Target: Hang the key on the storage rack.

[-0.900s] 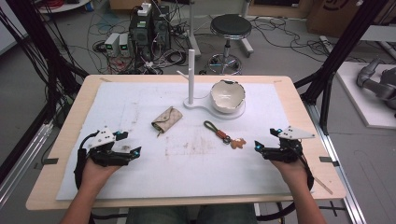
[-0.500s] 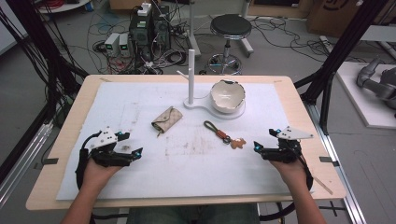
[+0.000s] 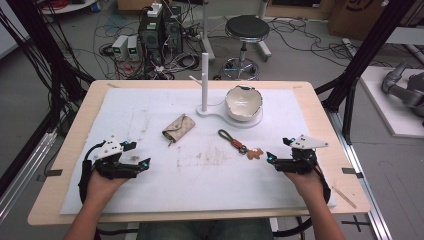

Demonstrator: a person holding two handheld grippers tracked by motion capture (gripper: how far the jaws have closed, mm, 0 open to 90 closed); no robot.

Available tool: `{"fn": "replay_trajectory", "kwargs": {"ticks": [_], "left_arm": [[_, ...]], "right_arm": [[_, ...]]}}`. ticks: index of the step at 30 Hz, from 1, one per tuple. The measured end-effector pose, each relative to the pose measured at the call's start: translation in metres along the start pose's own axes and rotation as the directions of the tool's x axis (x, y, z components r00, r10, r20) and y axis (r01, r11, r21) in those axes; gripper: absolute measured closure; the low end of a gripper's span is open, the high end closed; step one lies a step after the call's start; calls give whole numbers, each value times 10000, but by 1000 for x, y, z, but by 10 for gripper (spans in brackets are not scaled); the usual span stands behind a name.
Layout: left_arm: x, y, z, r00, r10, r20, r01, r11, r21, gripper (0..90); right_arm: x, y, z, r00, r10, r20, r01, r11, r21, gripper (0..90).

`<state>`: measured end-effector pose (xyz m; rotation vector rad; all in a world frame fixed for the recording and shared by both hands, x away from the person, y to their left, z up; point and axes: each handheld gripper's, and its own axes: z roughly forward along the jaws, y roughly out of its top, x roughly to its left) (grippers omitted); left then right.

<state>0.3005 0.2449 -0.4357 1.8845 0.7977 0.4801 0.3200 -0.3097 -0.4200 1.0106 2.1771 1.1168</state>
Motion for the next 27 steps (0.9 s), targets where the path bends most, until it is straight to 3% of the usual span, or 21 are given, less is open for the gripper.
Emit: {"fn": "replay_trajectory", "kwargs": {"ticks": [12,27], "left_arm": [[-1,-4,-5,10000,-5,-26,5,10000,20,188],[-1,-7,-13,9998,-9,-218,10,10000,49,188]], "right_arm": [[14,20,21,9986,-430,-324,432,9991,52,180],[26,40,56,9959,-612,-663,629,9978,229,181]]}}
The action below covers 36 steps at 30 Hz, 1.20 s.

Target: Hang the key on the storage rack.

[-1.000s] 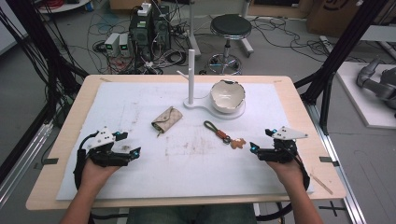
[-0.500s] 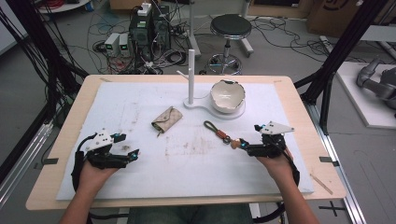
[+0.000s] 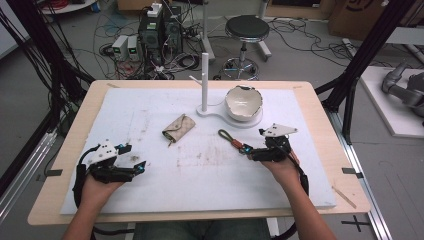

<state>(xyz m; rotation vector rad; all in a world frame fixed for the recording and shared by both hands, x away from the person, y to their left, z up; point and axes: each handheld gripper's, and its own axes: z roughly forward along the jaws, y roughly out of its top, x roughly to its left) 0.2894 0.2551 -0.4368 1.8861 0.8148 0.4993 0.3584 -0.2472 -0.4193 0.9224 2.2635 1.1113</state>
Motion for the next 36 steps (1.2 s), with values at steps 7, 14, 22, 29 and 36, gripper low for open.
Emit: {"fn": "replay_trajectory", "kwargs": {"ticks": [7,14,22,29,36], "left_arm": [[-1,-1,3,10000,26,78,-26,9999,103,188],[-2,-1,4,9999,55,118,-56,9999,156,188],[0,-1,3,10000,52,74,-53,9999,145,188],[-1,-2,4,9997,-170,190,168,9998,121,189],[-2,-1,4,9999,-63,148,62,10000,77,188]], "right_arm": [[1,2,13,9999,-63,-118,67,9994,334,184],[5,7,27,9996,-175,-229,189,9980,604,203],[11,9,47,9977,-517,-449,567,9915,1168,272],[10,7,54,9979,-346,-546,422,9885,1454,364],[10,7,55,9976,-262,-644,355,9882,1488,427]]}}
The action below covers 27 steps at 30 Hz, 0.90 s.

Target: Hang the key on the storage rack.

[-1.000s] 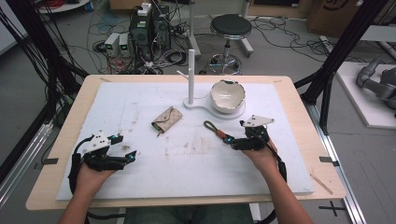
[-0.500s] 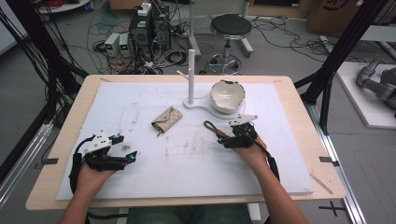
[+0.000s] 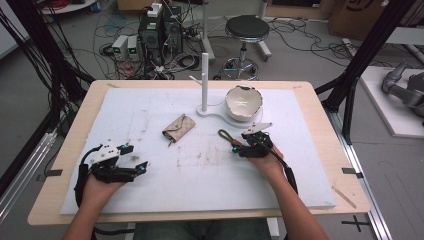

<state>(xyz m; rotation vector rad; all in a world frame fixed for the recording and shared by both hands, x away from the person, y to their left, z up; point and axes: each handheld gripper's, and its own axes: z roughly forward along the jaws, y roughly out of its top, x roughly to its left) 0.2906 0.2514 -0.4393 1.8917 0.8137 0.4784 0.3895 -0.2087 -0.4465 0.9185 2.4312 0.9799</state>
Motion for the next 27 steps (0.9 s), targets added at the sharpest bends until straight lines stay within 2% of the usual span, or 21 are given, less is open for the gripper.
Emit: {"fn": "replay_trajectory", "kwargs": {"ticks": [2,8,20,27], "left_arm": [[0,0,0,10000,-7,4,7,10000,25,188],[0,0,0,10000,32,-4,-32,10000,4,188],[0,0,1,10000,7,47,-7,10000,35,188],[0,-1,1,9999,17,112,-18,9999,100,188]], "right_arm": [[0,-1,1,10000,62,29,-63,9999,80,476],[2,-1,1,9999,-37,105,36,9999,94,531],[3,-2,4,9996,-129,-241,134,9997,210,666],[1,-2,4,9995,-54,-323,60,9998,201,704]]}}
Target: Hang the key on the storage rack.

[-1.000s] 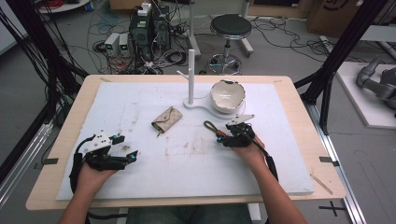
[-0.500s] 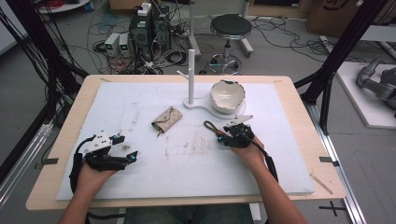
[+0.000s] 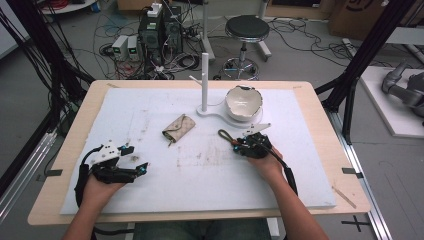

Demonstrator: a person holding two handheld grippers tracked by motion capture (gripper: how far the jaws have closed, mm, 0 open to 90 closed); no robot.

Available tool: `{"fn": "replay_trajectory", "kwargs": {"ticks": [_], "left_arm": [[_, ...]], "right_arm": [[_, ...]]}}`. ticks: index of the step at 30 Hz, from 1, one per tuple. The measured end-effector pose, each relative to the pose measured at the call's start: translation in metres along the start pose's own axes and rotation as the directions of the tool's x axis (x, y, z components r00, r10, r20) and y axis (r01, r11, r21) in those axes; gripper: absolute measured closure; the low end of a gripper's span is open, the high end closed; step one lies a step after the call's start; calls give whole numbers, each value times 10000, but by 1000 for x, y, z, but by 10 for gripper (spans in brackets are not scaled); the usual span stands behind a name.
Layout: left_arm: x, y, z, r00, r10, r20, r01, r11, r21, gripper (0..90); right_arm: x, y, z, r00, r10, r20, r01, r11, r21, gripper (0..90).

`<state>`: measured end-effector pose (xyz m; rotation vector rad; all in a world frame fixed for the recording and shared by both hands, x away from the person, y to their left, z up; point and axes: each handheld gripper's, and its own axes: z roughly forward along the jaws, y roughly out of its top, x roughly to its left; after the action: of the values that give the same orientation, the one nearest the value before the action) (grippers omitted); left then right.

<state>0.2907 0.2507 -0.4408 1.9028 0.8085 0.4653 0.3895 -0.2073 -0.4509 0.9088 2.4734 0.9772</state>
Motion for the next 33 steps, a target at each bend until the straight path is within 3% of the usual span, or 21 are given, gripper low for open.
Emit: {"fn": "replay_trajectory", "kwargs": {"ticks": [6,10,21,22,24,26,27,33], "left_arm": [[0,1,0,10000,56,0,-56,10000,-42,188],[0,0,-1,10000,1,-4,-1,10000,-50,189],[0,1,-1,10000,56,-73,-56,10000,-45,189],[0,1,-1,10000,43,-82,-44,10000,-45,189],[0,1,-1,9999,124,-101,-124,9999,-24,189],[-1,1,-2,9998,158,-136,-159,9999,-43,188],[-1,2,-2,9998,150,-128,-151,9999,-80,188],[-1,1,-3,9998,137,-145,-138,9999,-56,189]], "right_arm": [[-2,0,-4,9999,150,47,-150,9999,-3,732],[-4,2,-11,9994,342,45,-340,9986,-411,735],[5,23,-46,9996,84,274,-36,9851,-1718,735],[6,31,-55,9994,32,348,39,9789,-2041,735],[7,34,-58,9993,40,361,38,9768,-2141,735],[7,50,-68,9990,11,456,111,9636,-2672,735],[7,50,-68,9990,11,456,111,9636,-2672,735],[8,90,-78,9964,-403,752,614,9505,-3046,735]]}}
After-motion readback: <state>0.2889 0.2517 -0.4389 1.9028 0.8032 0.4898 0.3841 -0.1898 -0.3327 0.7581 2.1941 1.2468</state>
